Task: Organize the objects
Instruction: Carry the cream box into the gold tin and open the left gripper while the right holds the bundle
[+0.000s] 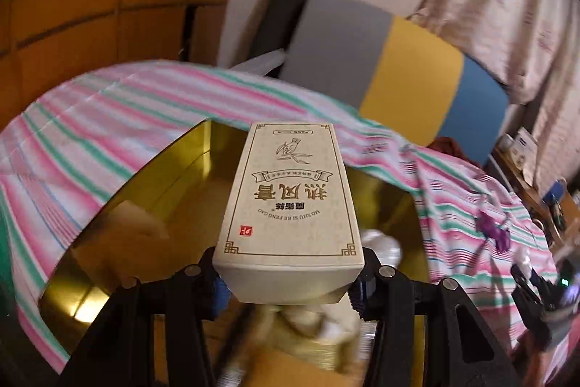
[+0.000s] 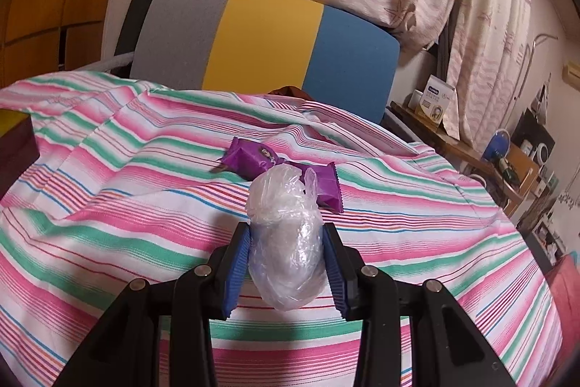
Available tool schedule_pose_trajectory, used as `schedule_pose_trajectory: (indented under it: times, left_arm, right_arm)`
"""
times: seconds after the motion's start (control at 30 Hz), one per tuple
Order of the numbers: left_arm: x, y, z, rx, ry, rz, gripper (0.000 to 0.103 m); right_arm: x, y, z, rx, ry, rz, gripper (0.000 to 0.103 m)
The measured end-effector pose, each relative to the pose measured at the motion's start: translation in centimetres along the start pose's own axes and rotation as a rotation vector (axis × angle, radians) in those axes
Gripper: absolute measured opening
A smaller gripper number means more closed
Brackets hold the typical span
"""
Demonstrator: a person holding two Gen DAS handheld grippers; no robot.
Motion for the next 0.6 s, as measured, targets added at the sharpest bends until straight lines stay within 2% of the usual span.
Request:
schedule_pose_trajectory:
  times: [0.13, 0.23, 0.33, 0.47, 0.53, 0.57, 0.6]
  left_arm:
    - [0.3, -0.7, -1.6, -0.017, 0.003, -0.037, 0.052]
    - [0.8, -0.3, -1.1, 0.029, -0.051, -0.009, 0.052]
    - [2.1, -0.4, -1.3, 0.049, -0.047, -0.005, 0.052]
    - [3.8, 0.1, -1.1, 0.022, -0.050, -0.015, 0.052]
    - [4.9, 0.0, -1.1, -0.042, -0.027, -0.041, 0.052]
    - [5.3, -0.1, -1.1, -0.043, -0.032, -0.043, 0.054]
    - [5.7, -0.4, -1.1, 0.004, -0.065, -0.040, 0.054]
  right_arm:
    - [-0.1, 0.1, -0.9, -0.006, 0.047, -0.010, 0.040]
    - [-0.1, 0.4, -2.0, 0.003, 0.104, -0.020, 0.039]
    - [-0.5, 1.9, -3.5, 0.035, 0.163, -0.002, 0.039]
    - [-0.7, 4.9, -5.6, 0.127, 0.174, 0.038, 0.039]
    - [-0.7, 6.1, -6.2, 0.177, 0.147, 0.049, 0.039]
    - [-0.7, 6.9, -6.6, 0.221, 0.116, 0.053, 0.039]
    - [-0.8, 7.5, -6.9, 0.251, 0.093, 0.056, 0.039]
Point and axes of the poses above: each gripper's, at about its wrist camera, not at the fingertips, and y roughly against the way its jaws point, z to its right, x to its top, the point moved 4 cm from there along -y, roughly the way its jaws point, and after that the axes turned 13 degrees about -z, right-handed, at the moved point
